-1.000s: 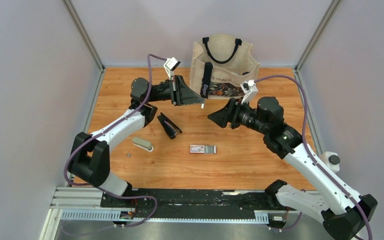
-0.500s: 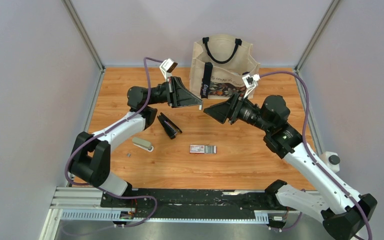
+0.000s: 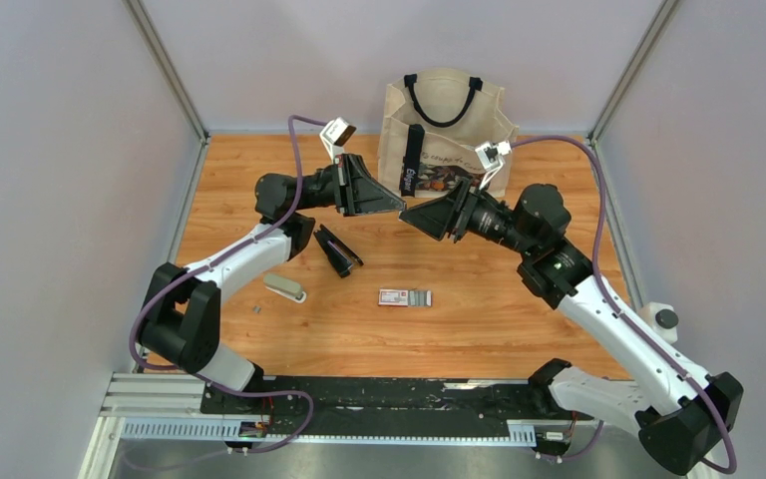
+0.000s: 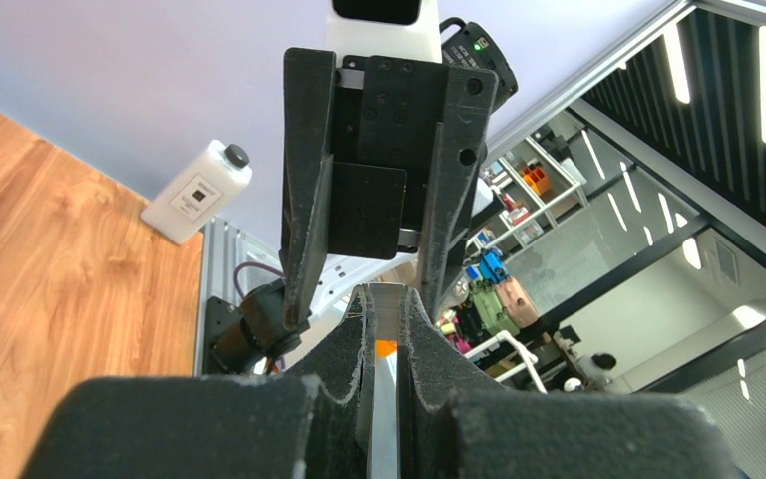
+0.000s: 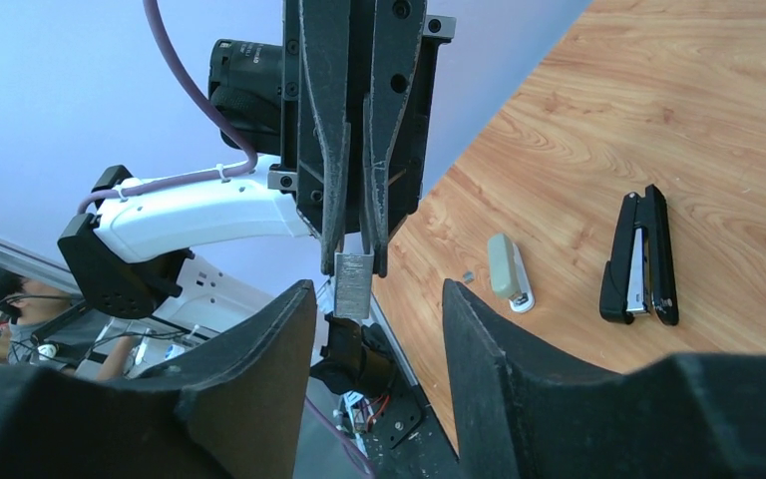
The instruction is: Unload the staples from the stapler
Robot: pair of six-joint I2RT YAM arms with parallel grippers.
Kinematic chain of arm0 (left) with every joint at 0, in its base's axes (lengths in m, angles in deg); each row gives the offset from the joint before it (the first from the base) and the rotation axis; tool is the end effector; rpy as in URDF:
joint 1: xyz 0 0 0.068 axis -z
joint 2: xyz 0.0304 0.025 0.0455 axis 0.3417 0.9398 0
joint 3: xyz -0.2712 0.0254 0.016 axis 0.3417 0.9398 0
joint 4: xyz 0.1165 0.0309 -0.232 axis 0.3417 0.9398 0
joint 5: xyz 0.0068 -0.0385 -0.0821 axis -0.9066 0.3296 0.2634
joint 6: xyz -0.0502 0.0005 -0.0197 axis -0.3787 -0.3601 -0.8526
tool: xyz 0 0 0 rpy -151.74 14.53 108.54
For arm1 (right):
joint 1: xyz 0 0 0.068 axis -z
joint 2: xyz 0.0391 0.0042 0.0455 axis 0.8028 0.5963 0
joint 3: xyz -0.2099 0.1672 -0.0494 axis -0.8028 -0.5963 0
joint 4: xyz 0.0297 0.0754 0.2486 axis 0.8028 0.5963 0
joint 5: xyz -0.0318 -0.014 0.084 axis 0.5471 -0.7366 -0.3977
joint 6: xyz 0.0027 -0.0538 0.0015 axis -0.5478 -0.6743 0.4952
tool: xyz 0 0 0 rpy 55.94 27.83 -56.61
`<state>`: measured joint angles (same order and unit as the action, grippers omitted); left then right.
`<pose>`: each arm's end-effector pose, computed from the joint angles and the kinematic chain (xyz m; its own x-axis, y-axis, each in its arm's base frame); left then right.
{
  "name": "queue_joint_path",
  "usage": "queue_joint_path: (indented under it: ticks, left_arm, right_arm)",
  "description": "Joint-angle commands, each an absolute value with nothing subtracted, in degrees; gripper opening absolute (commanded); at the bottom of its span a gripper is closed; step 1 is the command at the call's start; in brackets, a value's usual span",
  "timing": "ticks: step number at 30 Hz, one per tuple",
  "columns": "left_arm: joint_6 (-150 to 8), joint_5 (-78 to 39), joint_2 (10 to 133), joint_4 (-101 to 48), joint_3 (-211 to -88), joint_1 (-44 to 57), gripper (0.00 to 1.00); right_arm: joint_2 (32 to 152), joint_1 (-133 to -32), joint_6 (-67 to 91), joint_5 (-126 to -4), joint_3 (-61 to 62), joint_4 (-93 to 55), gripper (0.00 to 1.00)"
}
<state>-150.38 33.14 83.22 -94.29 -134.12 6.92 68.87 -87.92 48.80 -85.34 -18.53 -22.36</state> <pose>0.2689 -0.1713 0.3661 -0.8314 -0.1211 -0.5424 0.5520 -0.2933 -0.7806 0.1818 0.1453 0.3945 -0.5951 0.3288 -0.7333 -0.6582 0.3241 0.6795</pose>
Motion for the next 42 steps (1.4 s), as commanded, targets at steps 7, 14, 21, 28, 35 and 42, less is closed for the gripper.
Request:
queue_joint_path:
  ticks: [7, 14, 21, 28, 35, 42]
  left_arm:
    - [-150.3, 32.7, 82.4, -97.9, -134.6, 7.4, 0.0]
    - [-148.6, 32.5, 82.5, -96.8, -134.5, 7.5, 0.0]
    - [-148.4, 32.4, 83.3, -96.9, -135.1, 7.5, 0.0]
    - [-147.5, 32.8, 83.4, -96.8, -135.7, 7.5, 0.03]
    - [-145.6, 33.6, 82.9, -94.9, -135.7, 7.5, 0.17]
    - [-137.6, 34.7, 80.1, -84.7, -135.1, 7.4, 0.78]
  right_arm:
    - [70.1, -87.9, 50.8, -86.7, -17.4, -27.1, 0.42]
    - [70.1, -88.3, 51.0, -86.5, -17.4, -27.7, 0.33]
    - [70.2, -88.6, 51.6, -86.5, -17.9, -28.0, 0.29]
    - [69.9, -88.6, 51.6, -86.3, -18.5, -26.7, 0.24]
    - [68.7, -88.6, 50.3, -84.6, -18.7, -23.6, 0.16]
    - [67.7, -88.5, 48.1, -82.6, -18.5, -17.5, 0.14]
